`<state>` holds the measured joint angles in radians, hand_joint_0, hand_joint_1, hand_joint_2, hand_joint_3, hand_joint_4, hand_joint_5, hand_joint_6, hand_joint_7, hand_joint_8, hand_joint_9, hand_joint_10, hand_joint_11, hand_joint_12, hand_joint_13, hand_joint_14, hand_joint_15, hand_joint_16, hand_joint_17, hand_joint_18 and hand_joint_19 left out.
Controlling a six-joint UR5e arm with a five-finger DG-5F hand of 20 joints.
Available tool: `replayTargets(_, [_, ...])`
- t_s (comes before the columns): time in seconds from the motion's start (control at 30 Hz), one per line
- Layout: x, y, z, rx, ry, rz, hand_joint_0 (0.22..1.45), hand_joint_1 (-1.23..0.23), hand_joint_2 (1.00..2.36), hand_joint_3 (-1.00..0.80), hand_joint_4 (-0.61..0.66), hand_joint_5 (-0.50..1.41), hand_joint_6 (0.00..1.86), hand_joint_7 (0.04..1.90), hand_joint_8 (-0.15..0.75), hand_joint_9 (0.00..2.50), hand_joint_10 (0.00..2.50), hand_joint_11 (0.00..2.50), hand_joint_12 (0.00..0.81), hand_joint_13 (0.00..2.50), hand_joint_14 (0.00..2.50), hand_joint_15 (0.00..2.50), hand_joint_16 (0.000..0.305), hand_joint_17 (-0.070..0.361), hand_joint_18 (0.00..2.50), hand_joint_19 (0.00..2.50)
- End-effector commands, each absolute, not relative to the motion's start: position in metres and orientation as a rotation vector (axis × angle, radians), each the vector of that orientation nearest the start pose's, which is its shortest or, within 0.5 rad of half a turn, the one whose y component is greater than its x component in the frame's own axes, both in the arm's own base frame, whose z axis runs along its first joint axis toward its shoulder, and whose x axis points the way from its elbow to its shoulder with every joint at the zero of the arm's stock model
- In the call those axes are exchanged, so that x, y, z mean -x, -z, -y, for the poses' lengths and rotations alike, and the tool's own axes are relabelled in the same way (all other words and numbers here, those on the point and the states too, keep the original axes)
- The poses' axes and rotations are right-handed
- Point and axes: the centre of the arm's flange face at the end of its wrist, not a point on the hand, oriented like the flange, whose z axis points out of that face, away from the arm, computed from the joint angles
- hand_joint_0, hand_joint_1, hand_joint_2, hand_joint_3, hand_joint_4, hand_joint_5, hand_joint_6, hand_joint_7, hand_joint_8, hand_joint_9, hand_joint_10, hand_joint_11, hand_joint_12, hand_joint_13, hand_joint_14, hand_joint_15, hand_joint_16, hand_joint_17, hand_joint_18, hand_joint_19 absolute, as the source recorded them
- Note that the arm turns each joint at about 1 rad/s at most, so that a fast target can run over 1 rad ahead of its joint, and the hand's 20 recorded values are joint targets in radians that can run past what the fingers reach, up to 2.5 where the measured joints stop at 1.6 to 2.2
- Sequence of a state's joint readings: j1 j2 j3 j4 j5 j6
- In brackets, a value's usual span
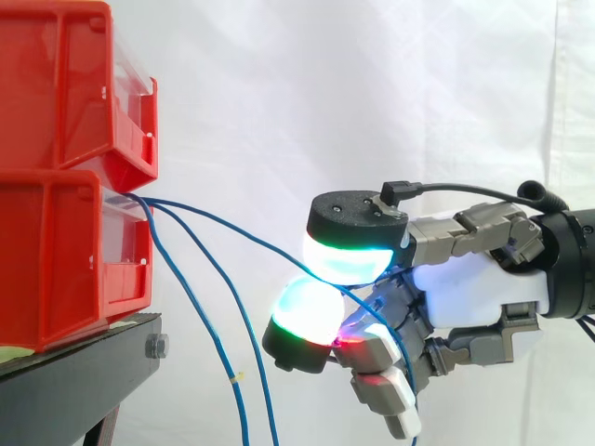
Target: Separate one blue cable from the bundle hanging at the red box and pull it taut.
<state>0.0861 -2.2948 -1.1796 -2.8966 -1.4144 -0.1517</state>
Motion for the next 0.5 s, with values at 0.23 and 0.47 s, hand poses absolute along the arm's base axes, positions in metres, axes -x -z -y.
replayTargets(0.23, [-0.7508, -0.2441, 0.0839, -1.194, -0.998, -1.302, 0.76, -0.86, 1.02, -0.27, -0.06, -0.2, 0.91, 1.32, 0.33, 1.03, 0.02, 1.14, 0.387, 1.08, 0.02, 0.87, 0.044, 0.098, 0.95, 0.66])
replayTargets(0.47, [-0.7503, -0.2437, 0.0836, -1.214, -1.015, -1.296, 0.78, -0.85, 1.02, -0.28, -0.14, -0.2, 0.91, 1.41, 0.323, 1.09, 0.02, 1.19, 0.385, 1.13, 0.03, 0.91, 0.043, 0.096, 0.95, 0.68])
